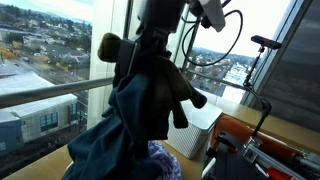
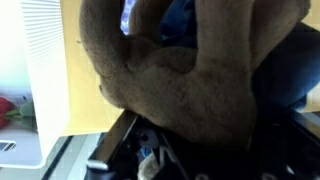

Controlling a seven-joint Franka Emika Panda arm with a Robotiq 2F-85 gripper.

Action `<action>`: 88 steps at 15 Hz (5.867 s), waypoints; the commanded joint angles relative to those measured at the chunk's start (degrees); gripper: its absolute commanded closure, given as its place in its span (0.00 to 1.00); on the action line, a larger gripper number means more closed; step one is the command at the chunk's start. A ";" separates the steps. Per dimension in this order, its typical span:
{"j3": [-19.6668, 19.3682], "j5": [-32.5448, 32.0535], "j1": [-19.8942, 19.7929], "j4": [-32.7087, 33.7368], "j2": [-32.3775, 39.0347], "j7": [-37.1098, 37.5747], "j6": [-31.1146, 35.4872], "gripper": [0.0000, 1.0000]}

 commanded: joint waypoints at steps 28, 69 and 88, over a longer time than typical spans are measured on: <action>-10.94 -3.58 0.13 1.50 4.73 0.85 8.39 0.00; -19.83 -0.44 -18.18 16.12 32.19 -19.79 23.96 0.98; -13.33 -18.47 3.52 -9.88 -4.60 14.86 15.20 0.96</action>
